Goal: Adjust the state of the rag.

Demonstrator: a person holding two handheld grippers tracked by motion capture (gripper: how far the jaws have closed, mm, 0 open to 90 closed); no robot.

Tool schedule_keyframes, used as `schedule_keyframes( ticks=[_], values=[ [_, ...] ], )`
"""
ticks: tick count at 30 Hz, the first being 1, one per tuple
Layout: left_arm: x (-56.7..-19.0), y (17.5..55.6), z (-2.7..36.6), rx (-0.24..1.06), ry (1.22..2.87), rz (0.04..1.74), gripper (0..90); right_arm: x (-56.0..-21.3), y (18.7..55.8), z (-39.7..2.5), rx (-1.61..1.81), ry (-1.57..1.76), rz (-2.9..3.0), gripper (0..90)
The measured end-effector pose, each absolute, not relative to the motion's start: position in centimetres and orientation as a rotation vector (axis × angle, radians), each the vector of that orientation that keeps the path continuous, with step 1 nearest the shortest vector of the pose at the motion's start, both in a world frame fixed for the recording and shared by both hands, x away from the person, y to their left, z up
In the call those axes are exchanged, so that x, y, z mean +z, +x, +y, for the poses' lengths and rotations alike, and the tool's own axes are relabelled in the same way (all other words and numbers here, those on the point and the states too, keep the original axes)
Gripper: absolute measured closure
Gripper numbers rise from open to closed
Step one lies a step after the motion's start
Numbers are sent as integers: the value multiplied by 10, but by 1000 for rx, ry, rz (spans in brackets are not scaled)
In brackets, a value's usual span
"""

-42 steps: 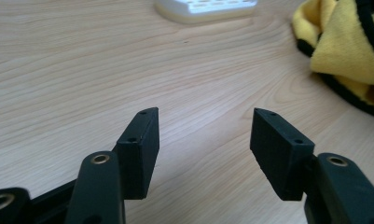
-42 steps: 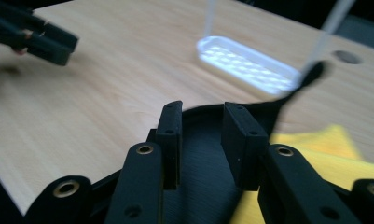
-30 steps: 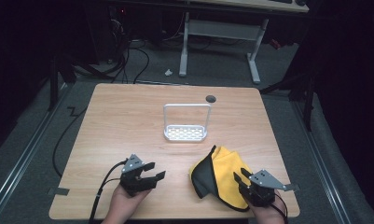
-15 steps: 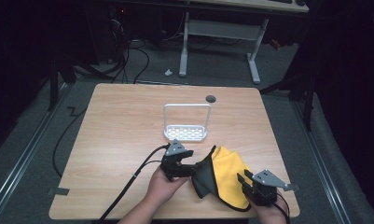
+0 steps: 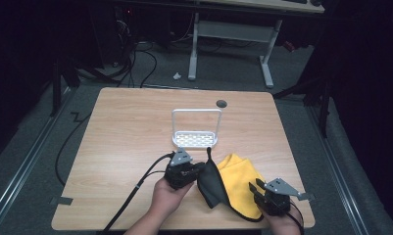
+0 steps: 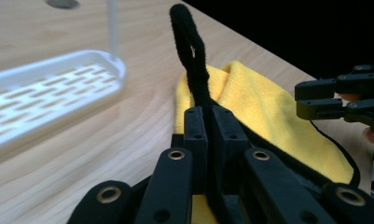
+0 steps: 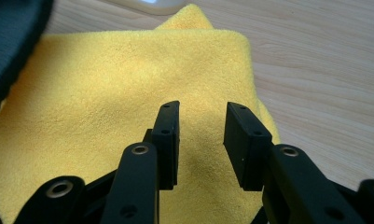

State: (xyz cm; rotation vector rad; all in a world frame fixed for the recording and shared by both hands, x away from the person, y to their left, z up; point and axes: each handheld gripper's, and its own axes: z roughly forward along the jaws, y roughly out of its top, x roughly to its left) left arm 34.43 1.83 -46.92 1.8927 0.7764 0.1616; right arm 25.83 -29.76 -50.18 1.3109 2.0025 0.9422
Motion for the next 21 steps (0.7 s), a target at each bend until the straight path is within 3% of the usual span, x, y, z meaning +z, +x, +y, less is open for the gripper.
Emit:
schedule_keyframes(
  ticks=[14, 21],
  values=[
    [-494, 327, 117, 216, 1864, 948, 849, -505, 257, -284, 932, 1287, 2039, 665],
    [-507, 319, 150, 240, 1908, 1010, 847, -506, 257, -274, 970, 1279, 2090, 583]
  ],
)
